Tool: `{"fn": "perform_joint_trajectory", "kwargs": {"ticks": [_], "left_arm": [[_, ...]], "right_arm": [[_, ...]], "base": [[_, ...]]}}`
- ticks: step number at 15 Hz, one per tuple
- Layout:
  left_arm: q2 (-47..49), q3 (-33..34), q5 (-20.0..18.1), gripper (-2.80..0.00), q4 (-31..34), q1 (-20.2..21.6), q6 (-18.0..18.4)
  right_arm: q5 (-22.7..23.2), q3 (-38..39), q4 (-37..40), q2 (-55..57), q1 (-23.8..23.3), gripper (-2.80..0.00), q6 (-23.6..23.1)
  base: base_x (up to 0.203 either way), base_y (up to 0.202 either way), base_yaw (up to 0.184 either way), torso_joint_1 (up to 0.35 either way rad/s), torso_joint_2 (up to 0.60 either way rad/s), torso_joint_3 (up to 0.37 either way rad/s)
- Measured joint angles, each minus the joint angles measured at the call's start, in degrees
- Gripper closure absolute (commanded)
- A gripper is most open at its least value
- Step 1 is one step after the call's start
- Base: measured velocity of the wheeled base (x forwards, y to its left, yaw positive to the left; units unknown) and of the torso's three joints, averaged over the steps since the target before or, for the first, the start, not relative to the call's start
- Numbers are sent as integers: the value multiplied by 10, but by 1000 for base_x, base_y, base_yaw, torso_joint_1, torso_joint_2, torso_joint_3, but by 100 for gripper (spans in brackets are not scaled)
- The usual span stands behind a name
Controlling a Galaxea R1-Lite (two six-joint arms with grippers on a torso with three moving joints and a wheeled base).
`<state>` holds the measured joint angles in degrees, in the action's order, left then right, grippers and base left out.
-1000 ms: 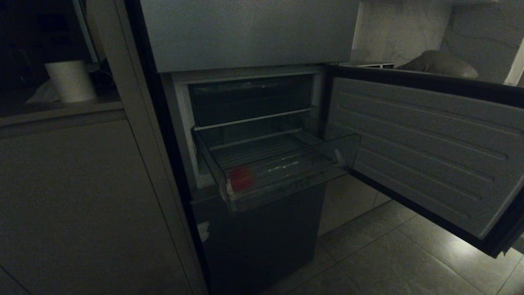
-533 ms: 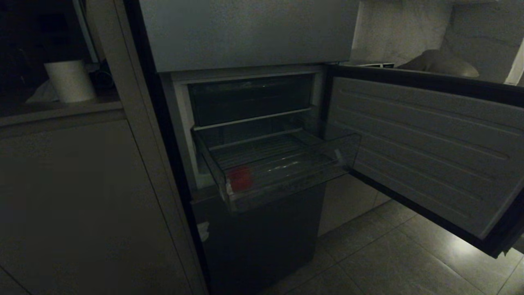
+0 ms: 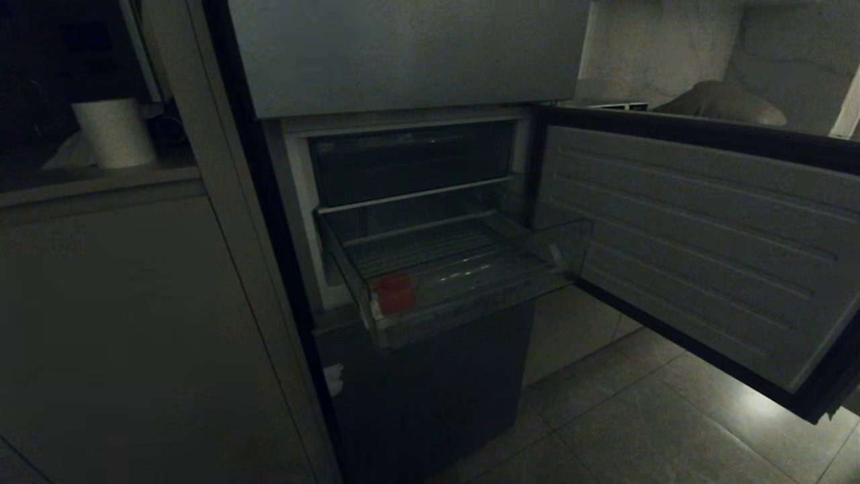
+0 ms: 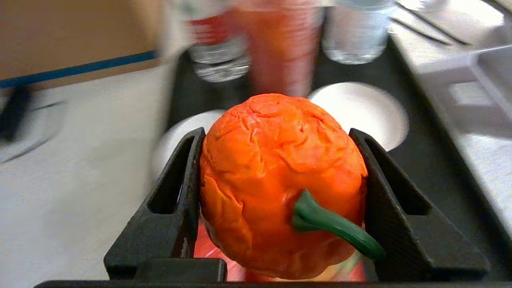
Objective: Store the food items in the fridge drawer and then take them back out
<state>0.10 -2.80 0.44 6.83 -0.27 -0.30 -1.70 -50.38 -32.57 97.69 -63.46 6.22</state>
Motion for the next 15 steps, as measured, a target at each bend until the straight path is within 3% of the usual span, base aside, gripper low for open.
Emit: {"fn": "perform_joint_trajectory", "kwargs": {"ticks": [7,15], "left_arm": [[0,0,0,0,0,0,0],[0,0,0,0,0,0,0]], "right_arm": [[2,-72,-15,98,-70,0,-13],[6,-159,-62,220,-79,0,-9]], "base": [[0,0,0,0,0,0],[0,0,0,0,0,0]]}}
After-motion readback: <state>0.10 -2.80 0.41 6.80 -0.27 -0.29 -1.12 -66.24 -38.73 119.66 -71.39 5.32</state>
